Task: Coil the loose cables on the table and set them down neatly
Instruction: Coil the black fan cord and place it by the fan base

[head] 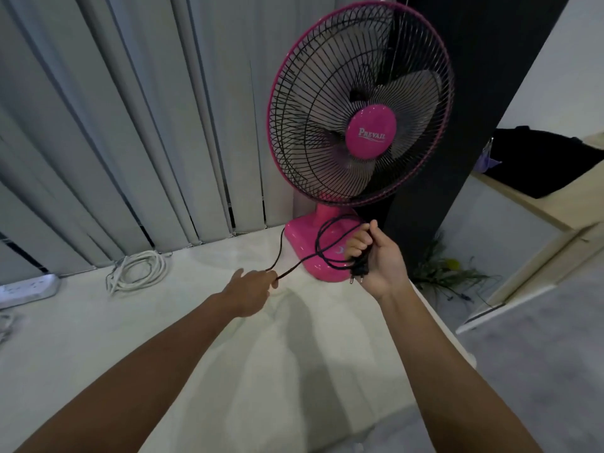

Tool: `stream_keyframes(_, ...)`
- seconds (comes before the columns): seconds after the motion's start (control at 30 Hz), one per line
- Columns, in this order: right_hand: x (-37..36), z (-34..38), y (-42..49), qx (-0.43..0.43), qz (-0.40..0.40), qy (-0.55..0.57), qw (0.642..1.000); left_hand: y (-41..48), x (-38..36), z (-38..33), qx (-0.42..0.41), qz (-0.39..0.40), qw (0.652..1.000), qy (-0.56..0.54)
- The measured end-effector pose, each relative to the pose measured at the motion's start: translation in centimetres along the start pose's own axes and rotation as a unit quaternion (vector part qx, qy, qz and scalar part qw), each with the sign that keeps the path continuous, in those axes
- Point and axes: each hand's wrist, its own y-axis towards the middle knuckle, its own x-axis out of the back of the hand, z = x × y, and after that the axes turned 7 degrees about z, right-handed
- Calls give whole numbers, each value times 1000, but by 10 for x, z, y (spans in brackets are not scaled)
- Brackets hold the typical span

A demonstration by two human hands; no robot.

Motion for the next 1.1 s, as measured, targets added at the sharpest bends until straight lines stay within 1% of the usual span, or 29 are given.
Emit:
stream_keyframes(0.1, 6, -12, 8, 47, -76, -55, 994, 8, -7, 9, -40, -4, 996, 82)
stream_keyframes(0.17, 8, -21, 12, 60, -101, -152, 981, 14, -9, 12, -81, -15, 989, 122)
stream_keyframes(0.2, 8, -26, 14, 61, -109, -226, 966, 17, -8, 12, -100, -23, 985, 137)
stream_keyframes(0.27, 7, -37, 19, 60, -120, -377, 916, 22, -5, 10, -136, -44, 977, 158)
stream_keyframes(0.3, 7, -43, 22, 60, -121, -435, 890, 24, -3, 10, -154, -54, 973, 160)
stream_keyframes(0.37, 7, -53, 30, 61, -122, -522, 842, 28, 3, 7, -185, -67, 971, 137)
stream_keyframes(0.4, 7, -57, 35, 61, -121, -550, 824, 29, 7, 5, -200, -70, 971, 114)
stream_keyframes(0.5, 9, -68, 50, 49, -107, -611, 783, 31, 15, 1, -236, -75, 968, 40)
stream_keyframes(0.57, 14, -74, 59, 28, -103, -636, 764, 32, 17, 0, -244, -73, 967, -2)
stream_keyframes(0.63, 19, -80, 68, 5, -103, -647, 756, 34, 20, 0, -236, -62, 968, -59)
stream_keyframes(0.73, 26, -87, 78, -34, -107, -684, 720, 38, 25, 7, -207, -55, 968, -127)
stream_keyframes(0.8, 28, -93, 83, -101, -92, -674, 726, 41, 28, 15, -207, -86, 968, -110)
stream_keyframes(0.87, 27, -97, 83, -179, -57, -658, 729, 44, 30, 22, -211, -120, 968, -67)
stream_keyframes(0.9, 26, -98, 83, -204, -43, -656, 725, 46, 30, 25, -215, -133, 966, -45)
stream_keyframes(0.93, 26, -99, 84, -218, -37, -648, 729, 47, 30, 27, -214, -142, 966, -27)
stream_keyframes(0.97, 25, -99, 86, -228, -38, -622, 748, 50, 30, 30, -210, -150, 966, -21)
stream_keyframes(1.03, 25, -98, 91, -254, -51, -542, 799, 55, 31, 38, -183, -155, 970, -44)
stream_keyframes(1.07, 25, -97, 93, -275, -48, -513, 812, 57, 31, 43, -167, -149, 973, -59)
stream_keyframes(1.1, 26, -96, 95, -302, -37, -492, 816, 61, 30, 49, -153, -144, 975, -71)
